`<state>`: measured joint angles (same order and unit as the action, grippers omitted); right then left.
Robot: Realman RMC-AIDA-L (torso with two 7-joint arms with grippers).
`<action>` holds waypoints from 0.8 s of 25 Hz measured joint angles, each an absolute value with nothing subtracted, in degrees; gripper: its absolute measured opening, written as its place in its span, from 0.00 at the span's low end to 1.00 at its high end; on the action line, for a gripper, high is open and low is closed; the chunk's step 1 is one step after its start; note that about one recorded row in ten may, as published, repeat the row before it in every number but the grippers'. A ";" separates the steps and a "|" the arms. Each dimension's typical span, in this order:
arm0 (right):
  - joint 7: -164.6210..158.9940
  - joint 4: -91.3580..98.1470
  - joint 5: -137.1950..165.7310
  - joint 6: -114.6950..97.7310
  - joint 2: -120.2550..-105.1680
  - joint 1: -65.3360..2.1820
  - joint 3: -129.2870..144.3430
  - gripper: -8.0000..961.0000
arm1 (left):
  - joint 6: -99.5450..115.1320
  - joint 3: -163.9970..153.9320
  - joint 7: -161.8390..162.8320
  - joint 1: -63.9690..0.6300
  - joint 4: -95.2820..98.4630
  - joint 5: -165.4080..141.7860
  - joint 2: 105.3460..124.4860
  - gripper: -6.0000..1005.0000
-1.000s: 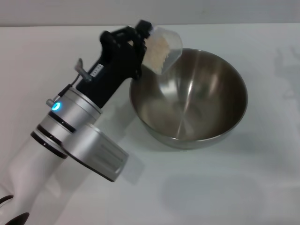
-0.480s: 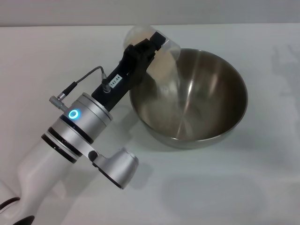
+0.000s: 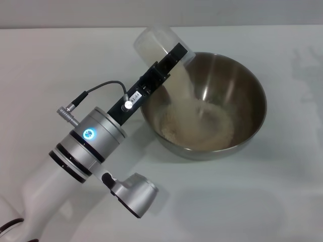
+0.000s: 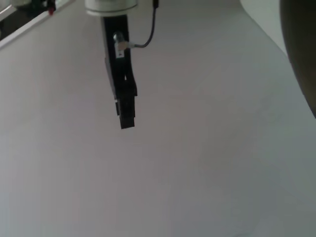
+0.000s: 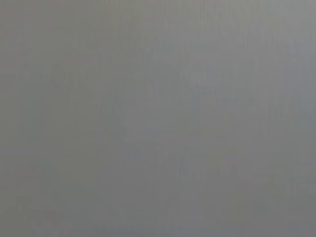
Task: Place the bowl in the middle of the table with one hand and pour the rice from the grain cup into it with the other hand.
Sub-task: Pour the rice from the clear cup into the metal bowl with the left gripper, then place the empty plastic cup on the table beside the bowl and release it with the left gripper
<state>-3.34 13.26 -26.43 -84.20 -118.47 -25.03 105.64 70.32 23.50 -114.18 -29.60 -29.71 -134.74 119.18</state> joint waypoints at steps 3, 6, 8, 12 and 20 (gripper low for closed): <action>-3.34 13.27 -26.43 -84.20 -118.47 -25.10 105.64 0.40 | 70.34 23.47 -115.79 -29.60 -29.71 -134.75 119.18 0.02; -3.28 13.27 -26.43 -84.20 -118.47 -25.12 105.64 0.40 | 70.30 23.36 -117.84 -29.65 -29.72 -135.15 119.18 0.02; -3.08 13.27 -26.44 -84.20 -118.47 -25.13 105.64 0.40 | 70.33 23.32 -118.64 -29.68 -29.71 -135.46 119.18 0.02; -2.82 13.26 -26.51 -84.20 -118.47 -25.14 105.64 0.40 | 70.41 23.16 -118.75 -29.68 -29.71 -135.48 119.18 0.02; -2.81 12.92 -26.55 -84.20 -118.47 -25.14 105.64 0.40 | 71.21 22.91 -119.98 -29.49 -29.70 -135.53 119.18 0.02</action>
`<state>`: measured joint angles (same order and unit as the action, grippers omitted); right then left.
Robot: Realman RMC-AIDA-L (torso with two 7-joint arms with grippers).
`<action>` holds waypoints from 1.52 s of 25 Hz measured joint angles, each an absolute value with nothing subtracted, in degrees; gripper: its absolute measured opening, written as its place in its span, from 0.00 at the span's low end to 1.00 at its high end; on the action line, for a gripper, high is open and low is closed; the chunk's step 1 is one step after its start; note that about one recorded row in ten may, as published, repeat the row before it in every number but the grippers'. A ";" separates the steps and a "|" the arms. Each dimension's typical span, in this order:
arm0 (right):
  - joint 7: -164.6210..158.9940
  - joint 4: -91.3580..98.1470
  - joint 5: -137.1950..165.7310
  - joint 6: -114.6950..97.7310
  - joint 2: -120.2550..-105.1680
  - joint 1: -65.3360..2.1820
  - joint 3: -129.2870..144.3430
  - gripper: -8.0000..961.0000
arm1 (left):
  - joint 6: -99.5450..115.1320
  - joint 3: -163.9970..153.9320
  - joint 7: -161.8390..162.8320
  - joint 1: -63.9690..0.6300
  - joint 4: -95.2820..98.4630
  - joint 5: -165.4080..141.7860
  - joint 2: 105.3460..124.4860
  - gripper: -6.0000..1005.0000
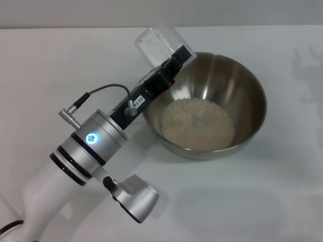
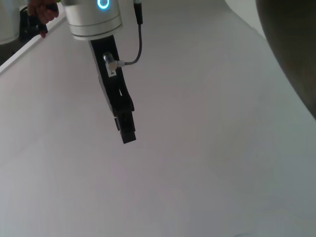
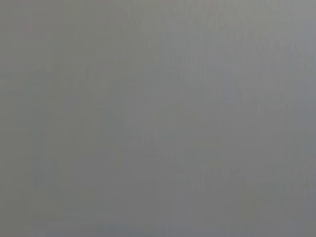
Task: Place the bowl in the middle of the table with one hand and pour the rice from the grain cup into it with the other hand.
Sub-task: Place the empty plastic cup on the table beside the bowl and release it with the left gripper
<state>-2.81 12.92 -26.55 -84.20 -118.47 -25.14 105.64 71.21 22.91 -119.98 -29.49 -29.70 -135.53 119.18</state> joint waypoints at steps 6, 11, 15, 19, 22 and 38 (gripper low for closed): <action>-2.80 12.91 -26.55 -84.22 -118.48 -25.14 105.64 0.40 | 70.78 19.70 -119.67 -29.29 -30.18 -135.37 119.18 0.02; -2.80 12.84 -26.55 -84.33 -118.47 -25.14 105.64 0.40 | 70.75 20.84 -119.64 -28.93 -31.17 -135.17 119.17 0.02; -2.81 12.82 -26.54 -84.43 -118.47 -25.14 105.64 0.40 | 70.73 24.35 -113.37 -28.04 -32.11 -134.50 119.18 0.02; -2.81 12.74 -26.54 -84.43 -118.48 -25.02 105.64 0.40 | 70.78 27.22 -100.86 -26.81 -34.42 -131.23 119.17 0.02; -2.81 12.68 -26.53 -84.43 -118.48 -24.95 105.64 0.40 | 70.79 28.44 -87.41 -26.61 -34.88 -126.28 119.18 0.02; -2.81 12.52 -26.46 -84.64 -118.65 -24.42 105.64 0.40 | 54.66 38.07 -20.95 -26.59 -27.19 -111.45 119.04 0.02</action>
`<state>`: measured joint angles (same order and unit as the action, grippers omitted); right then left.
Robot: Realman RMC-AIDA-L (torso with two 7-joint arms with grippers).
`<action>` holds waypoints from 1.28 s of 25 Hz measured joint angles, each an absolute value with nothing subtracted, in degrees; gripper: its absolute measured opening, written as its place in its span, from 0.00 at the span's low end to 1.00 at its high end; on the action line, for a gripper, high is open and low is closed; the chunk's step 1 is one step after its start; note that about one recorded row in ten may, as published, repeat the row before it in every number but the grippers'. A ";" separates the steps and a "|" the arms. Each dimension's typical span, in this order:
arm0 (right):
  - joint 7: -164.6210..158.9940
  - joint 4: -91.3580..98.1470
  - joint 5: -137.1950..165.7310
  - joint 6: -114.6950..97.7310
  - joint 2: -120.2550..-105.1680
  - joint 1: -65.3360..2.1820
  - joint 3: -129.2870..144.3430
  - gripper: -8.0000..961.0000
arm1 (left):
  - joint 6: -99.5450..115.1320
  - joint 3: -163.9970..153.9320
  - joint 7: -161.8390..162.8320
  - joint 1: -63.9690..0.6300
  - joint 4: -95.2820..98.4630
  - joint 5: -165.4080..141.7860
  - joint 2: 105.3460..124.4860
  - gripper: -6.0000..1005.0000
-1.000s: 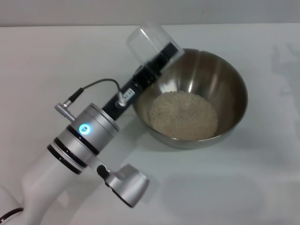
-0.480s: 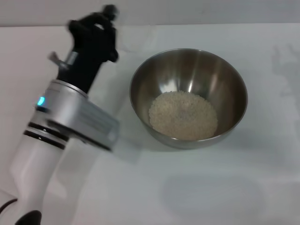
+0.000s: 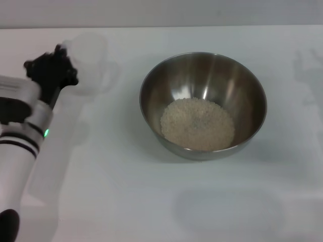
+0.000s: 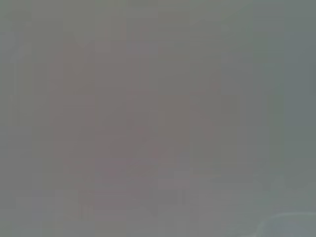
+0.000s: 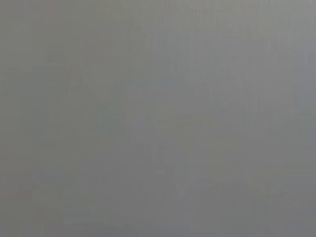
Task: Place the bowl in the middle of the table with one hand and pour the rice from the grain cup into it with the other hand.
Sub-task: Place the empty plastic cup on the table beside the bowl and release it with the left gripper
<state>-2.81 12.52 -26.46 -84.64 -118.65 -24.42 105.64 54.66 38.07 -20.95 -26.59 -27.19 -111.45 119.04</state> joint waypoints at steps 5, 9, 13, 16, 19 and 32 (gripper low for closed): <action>-2.81 12.45 -26.48 -84.64 -118.66 -24.38 105.64 0.40 | 51.27 38.67 -5.14 -26.52 -23.23 -111.59 118.90 0.02; -2.81 12.45 -26.49 -84.64 -118.66 -24.37 105.64 0.40 | 50.57 38.09 -4.18 -26.42 -22.95 -111.70 119.01 0.02; -2.81 12.46 -26.48 -84.64 -118.63 -24.47 105.64 0.40 | 48.66 37.83 -4.04 -26.60 -22.94 -111.76 119.04 0.02; -2.81 12.48 -26.46 -84.64 -118.61 -24.54 105.64 0.40 | 47.94 37.75 -4.16 -26.72 -22.93 -111.76 119.03 0.02; -2.81 12.48 -26.46 -84.64 -118.57 -24.57 105.64 0.40 | 47.25 37.54 -4.19 -26.89 -22.82 -111.81 118.96 0.02; -2.81 12.48 -26.53 -84.25 -118.47 -24.77 104.97 0.41 | 53.79 36.47 -1.93 -21.17 -23.90 -114.32 118.38 0.24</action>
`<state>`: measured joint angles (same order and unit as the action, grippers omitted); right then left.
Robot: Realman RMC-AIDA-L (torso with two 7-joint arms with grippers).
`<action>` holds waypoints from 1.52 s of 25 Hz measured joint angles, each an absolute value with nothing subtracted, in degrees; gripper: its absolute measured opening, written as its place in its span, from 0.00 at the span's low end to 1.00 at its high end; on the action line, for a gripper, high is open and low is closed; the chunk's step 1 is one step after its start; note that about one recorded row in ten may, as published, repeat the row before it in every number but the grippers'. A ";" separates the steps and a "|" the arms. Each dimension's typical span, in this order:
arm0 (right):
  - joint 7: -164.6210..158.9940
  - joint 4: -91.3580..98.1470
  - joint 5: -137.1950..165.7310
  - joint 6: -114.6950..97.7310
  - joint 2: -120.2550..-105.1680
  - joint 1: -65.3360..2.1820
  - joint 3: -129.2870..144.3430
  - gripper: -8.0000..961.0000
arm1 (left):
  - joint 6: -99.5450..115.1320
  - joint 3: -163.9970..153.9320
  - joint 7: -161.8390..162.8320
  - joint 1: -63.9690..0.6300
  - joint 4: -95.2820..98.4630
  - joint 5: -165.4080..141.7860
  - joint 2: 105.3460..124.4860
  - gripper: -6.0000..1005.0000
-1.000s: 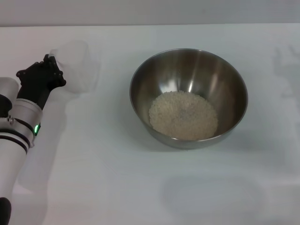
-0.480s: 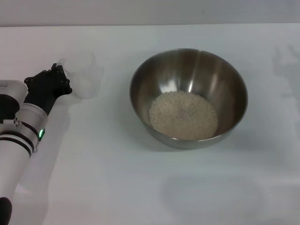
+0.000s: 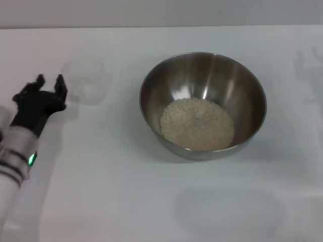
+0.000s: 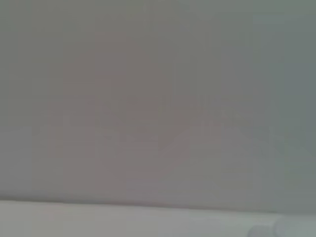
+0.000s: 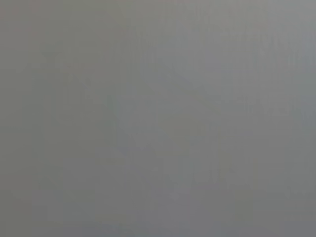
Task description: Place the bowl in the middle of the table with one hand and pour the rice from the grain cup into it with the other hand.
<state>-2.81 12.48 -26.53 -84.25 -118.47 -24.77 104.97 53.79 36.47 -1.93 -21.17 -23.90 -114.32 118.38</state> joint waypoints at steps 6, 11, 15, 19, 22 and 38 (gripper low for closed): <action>-3.22 11.71 -26.63 -83.81 -118.88 -24.33 104.83 0.41 | 72.28 36.43 4.82 -15.61 -22.88 -120.47 118.69 0.48; -5.64 11.55 -26.40 -81.16 -119.47 -23.25 105.86 0.41 | 77.74 36.79 4.38 -16.15 -22.43 -120.81 118.83 0.63; -13.21 11.00 -26.16 -76.47 -119.62 -22.64 107.57 0.41 | 79.52 36.86 4.42 -16.49 -22.34 -120.68 118.74 0.72; -15.53 10.80 -26.08 -72.79 -119.55 -22.46 107.86 0.41 | 79.83 36.88 4.40 -17.62 -21.57 -120.77 118.91 0.76; -15.18 10.60 -26.31 -72.65 -119.61 -22.12 107.49 0.41 | 80.30 37.06 4.50 -18.15 -20.97 -120.50 118.90 0.76; -13.11 10.98 -26.51 -72.59 -119.44 -23.49 107.22 0.72 | 81.15 36.96 4.99 -17.77 -20.72 -120.76 118.94 0.75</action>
